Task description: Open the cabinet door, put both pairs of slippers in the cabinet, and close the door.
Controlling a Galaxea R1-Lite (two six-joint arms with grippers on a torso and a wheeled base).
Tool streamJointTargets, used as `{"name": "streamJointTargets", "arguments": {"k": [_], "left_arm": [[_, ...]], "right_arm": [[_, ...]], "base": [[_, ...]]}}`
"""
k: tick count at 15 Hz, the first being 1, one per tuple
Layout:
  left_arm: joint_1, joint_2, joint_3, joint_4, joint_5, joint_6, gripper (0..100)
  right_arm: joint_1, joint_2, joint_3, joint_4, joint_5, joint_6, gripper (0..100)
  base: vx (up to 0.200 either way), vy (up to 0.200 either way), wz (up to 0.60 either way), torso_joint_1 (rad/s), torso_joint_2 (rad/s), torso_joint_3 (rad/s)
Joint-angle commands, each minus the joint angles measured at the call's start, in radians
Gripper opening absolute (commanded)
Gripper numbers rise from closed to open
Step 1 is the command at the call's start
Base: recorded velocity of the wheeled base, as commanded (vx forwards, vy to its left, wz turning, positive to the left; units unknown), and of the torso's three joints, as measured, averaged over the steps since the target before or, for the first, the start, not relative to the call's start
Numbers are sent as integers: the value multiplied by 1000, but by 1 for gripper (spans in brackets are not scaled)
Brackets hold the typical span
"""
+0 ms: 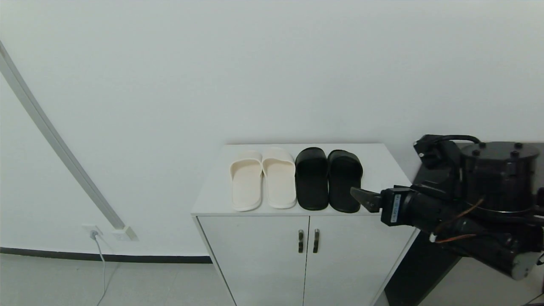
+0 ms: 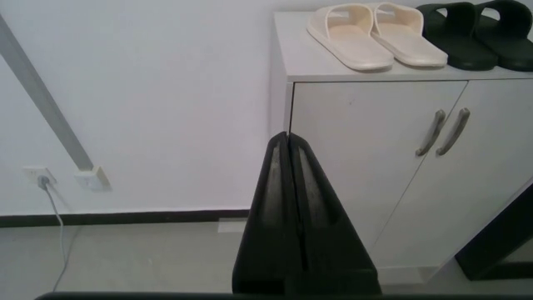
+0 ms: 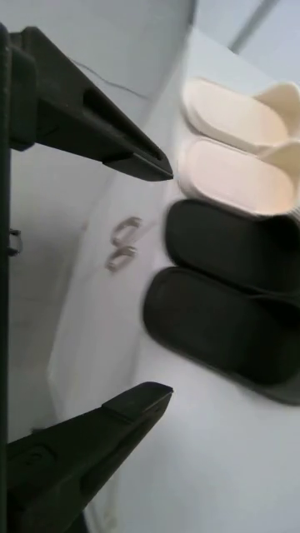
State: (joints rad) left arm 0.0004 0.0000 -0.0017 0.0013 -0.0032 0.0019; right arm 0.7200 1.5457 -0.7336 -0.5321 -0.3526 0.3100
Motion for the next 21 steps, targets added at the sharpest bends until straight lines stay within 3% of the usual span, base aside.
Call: {"name": "streamJointTargets", "arguments": {"k": [1,5,9,21], "left_arm": [[1,2,0,0,0,1,0],[1,0,0,0,0,1,0],[1,0,0,0,0,0,0],[1,0,0,0,0,0,0]], "right_arm": [[6,205,-101,-77,-89,-3,100],[3,422,-317,-104,-195,-8,100],[-25,586,-515,-75,-238,-42,100],[-111,778,-791,-42,-230,-112,100]], "base": [[0,0,0,0,0,0],[0,0,0,0,0,0],[0,0,0,0,0,0],[0,0,0,0,0,0]]}}
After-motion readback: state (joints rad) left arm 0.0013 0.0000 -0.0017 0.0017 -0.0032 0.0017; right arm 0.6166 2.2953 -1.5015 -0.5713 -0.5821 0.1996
